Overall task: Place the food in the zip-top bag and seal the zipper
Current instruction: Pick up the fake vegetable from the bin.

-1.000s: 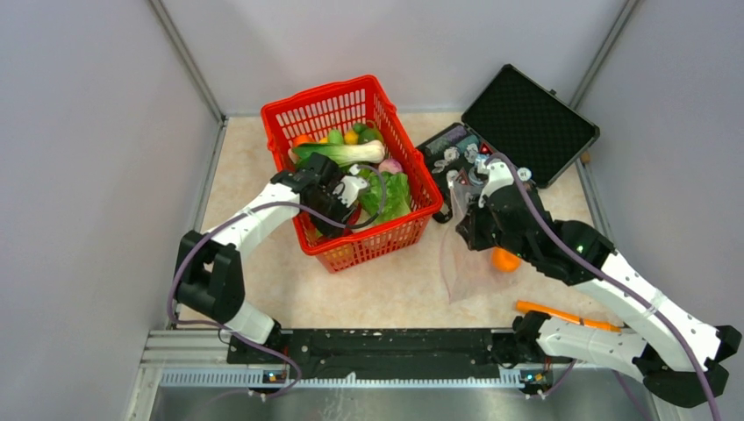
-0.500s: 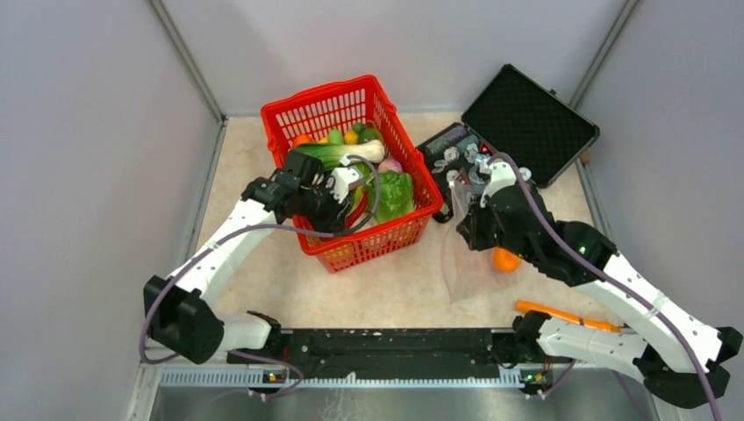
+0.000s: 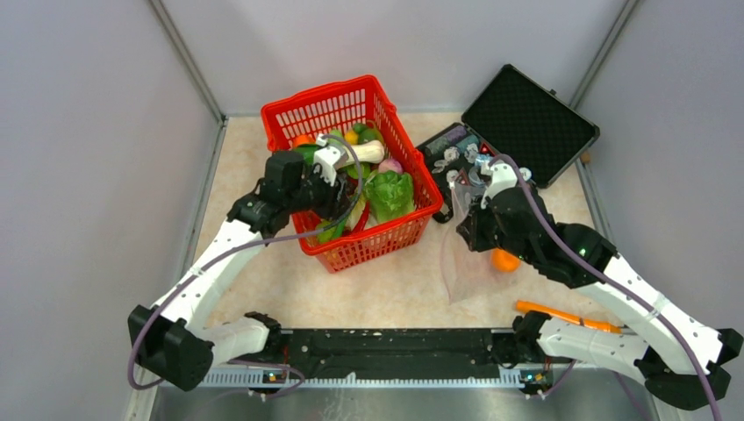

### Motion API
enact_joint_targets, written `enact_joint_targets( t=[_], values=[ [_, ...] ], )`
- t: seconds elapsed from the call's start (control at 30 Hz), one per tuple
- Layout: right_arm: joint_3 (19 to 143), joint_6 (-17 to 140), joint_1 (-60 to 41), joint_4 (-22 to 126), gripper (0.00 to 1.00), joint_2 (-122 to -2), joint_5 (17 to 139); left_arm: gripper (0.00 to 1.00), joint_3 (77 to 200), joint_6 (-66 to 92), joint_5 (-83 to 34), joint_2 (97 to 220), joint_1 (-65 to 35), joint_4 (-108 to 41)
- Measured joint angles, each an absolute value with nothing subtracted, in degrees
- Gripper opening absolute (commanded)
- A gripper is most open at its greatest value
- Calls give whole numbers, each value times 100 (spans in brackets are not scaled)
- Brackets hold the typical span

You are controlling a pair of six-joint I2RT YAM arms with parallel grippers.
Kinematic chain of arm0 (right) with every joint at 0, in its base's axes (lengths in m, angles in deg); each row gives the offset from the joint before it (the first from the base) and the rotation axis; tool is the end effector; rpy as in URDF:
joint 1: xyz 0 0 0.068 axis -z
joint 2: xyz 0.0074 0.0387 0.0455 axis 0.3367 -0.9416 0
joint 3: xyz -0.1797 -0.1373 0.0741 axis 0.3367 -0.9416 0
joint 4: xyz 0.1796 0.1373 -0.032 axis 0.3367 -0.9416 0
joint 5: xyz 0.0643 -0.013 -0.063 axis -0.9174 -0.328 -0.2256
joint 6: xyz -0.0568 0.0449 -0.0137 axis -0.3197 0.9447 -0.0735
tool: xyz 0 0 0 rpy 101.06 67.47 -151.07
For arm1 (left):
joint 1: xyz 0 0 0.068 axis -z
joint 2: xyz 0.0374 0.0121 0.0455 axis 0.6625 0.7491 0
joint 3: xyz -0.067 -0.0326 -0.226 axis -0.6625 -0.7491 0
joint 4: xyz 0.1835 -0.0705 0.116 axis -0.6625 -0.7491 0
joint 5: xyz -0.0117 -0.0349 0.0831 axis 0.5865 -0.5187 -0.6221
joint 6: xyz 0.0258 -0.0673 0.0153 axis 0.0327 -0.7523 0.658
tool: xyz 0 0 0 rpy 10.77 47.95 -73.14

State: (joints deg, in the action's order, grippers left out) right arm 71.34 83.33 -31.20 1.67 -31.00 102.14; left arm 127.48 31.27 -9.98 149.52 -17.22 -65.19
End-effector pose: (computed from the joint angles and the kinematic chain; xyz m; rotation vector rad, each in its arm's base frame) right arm 0.1192 0.1189 0.3268 -0.2614 2.1775 0.4847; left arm 0.2184 -0.1247 0.2849 0.8010 2.0524 -0.6103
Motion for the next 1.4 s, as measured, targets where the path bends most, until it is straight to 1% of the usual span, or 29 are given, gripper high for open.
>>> enact_joint_targets(
  t=[0.1, 0.17, 0.2, 0.23, 0.27, 0.3, 0.33, 0.37, 0.4, 0.53, 0.7, 0.8, 1.0, 1.1, 1.2, 1.23, 1.3, 1.37, 1.4],
  values=[
    [7099, 8344, -3118, 193, 0, -3076, 10218, 57, 12555, 2598, -982, 14866, -1741, -5793],
    [7099, 8350, -3120, 197, 0, -3074, 10223, 60, 12424, 2301, -993, 14882, -1741, -5394],
    [7099, 8353, -3120, 197, 0, -3070, 10225, 65, 12409, 2222, -993, 14901, -1741, -5326],
    [7099, 8355, -3118, 197, 0, -3068, 10225, 68, 12409, 2154, -978, 14941, -1741, -5262],
    [7099, 8357, -3120, 197, 0, -3063, 10229, 61, 12411, 2132, -950, 14973, -1741, -5210],
    [7099, 8359, -3120, 197, 0, -3057, 10232, 58, 12413, 2139, -917, 14991, -1744, -5195],
    [7099, 8379, -3120, 197, 0, -3052, 10236, 61, 12439, 2143, -864, 15017, -1746, -5251],
    [7099, 8383, -3120, 195, 0, -3052, 10238, 68, 12487, 2150, -814, 15039, -1746, -5341],
    [7099, 8392, -3120, 197, 0, -3052, 10243, 72, 12531, 2152, -792, 15046, -1746, -5383],
    [7097, 8401, -3120, 200, 0, -3052, 10249, 70, 12577, 1957, -762, 14991, -1746, -5339],
    [7097, 8401, -3120, 200, 0, -3052, 10251, 72, 12562, 1883, -792, 15096, -1746, -5494],
    [7097, 8407, -3120, 200, 0, -3052, 10251, 68, 12546, 1898, -716, 15380, -1746, -5689],
    [7097, 8438, -3120, 200, 0, -3052, 10251, 66, 12372, 1911, -513, 16005, -1746, -5697],
    [7097, 8438, -3120, 200, 0, -3052, 10251, 64, 12247, 1911, -493, 16156, -1746, -5630],
    [7097, 8438, -3120, 200, 0, -3052, 10253, 58, 12122, 1914, -497, 16259, -1746, -5533],
    [7097, 8438, -3120, 200, 0, -3052, 10253, 55, 12096, 1922, -506, 16302, -1741, -5507],
    [7097, 8440, -3120, 200, 0, -3052, 10253, 44, 12081, 1936, -508, 16344, -1706, -5411],
    [7095, 8440, -3120, 200, 0, -3052, 10253, 36, 12055, 1957, -491, 16344, -1685, -5334],
    [7088, 8440, -3120, 208, 0, -3052, 10253, 33, 12052, 1979, -484, 16344, -1680, -5321]
  ],
)
